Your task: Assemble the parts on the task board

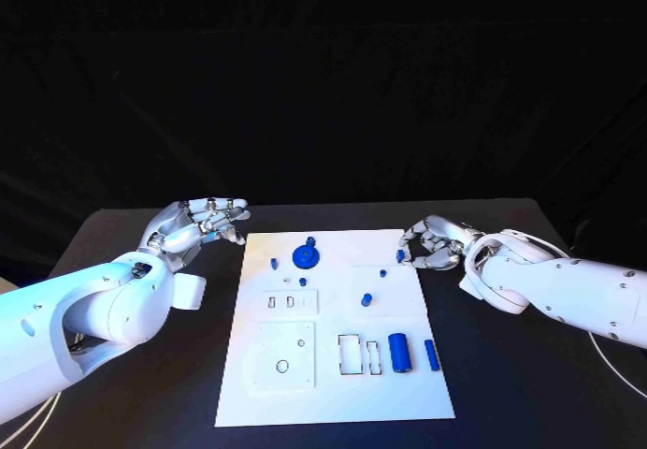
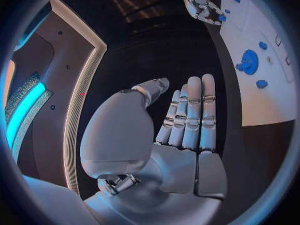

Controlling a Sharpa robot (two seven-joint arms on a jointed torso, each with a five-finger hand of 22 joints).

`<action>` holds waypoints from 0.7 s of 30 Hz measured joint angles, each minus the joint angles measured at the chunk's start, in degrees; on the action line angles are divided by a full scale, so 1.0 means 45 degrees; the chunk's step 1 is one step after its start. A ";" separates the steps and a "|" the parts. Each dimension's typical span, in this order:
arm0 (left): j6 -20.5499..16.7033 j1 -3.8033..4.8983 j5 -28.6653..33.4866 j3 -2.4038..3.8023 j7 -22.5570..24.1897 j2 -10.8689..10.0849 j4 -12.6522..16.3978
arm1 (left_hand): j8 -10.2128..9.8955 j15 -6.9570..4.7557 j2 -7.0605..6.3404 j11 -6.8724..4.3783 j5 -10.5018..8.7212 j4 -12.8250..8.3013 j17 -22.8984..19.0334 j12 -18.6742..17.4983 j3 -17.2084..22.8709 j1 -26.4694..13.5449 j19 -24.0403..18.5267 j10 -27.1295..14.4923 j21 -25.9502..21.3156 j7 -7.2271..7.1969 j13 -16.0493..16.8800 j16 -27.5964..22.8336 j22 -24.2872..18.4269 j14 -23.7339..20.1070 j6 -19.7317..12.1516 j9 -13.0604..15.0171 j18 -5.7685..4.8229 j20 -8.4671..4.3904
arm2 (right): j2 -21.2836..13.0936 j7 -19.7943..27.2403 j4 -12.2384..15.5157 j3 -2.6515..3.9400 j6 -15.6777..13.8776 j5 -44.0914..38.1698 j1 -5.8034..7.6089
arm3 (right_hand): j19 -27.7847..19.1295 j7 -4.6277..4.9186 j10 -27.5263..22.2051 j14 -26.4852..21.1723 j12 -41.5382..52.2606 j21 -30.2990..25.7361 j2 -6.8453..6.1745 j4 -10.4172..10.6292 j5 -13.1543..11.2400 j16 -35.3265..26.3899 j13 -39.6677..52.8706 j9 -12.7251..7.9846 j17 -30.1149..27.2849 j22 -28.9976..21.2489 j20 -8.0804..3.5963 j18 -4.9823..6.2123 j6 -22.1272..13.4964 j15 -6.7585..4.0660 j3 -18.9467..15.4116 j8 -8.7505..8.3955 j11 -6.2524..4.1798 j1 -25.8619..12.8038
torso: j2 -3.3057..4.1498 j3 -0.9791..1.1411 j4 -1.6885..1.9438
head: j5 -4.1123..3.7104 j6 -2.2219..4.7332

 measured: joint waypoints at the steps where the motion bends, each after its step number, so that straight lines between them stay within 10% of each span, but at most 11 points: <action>1: 0.0001 0.0000 -0.0002 0.0000 -0.0001 -0.0001 0.0000 | 0.0000 0.0000 0.0000 0.0000 0.0000 0.0000 0.0000 0.0000 0.0000 0.0000 0.0000 0.0000 0.0000 0.0000 0.0000 0.0000 0.0000 0.0000 0.0000 0.0000 0.0000 0.0000 | 0.0032 -0.0015 -0.0025 0.0001 -0.0002 -0.0002 -0.0009 | 0.0000 0.0009 0.0000 0.0000 0.0000 0.0000 0.0004 0.0035 0.0000 0.0000 0.0000 0.0000 0.0000 0.0000 0.0000 0.0000 0.0042 0.0000 0.0035 0.0000 0.0000 -0.0004 | 0.0000 0.0001 0.0000 | 0.0000 -0.0010; 21: 0.0012 0.0000 -0.0030 0.0000 -0.0028 -0.0006 -0.0016 | 0.0000 0.0001 0.0000 0.0000 0.0000 0.0000 -0.0019 0.0000 0.0000 0.0000 -0.0044 0.0000 0.0089 0.0000 -0.0001 0.0000 0.0053 0.0001 0.0000 -0.0002 0.0000 0.0045 | 0.0248 -0.0143 -0.0134 0.0014 -0.0014 -0.0015 -0.0102 | -0.0001 -0.0064 0.0001 -0.0002 0.0000 0.0000 0.0138 0.0191 0.0001 0.0000 -0.0001 0.0059 -0.0002 0.0010 0.0000 0.0000 0.0474 -0.0096 0.0193 0.0223 0.0000 -0.0036 | -0.0017 -0.0001 -0.0011 | 0.0039 -0.0055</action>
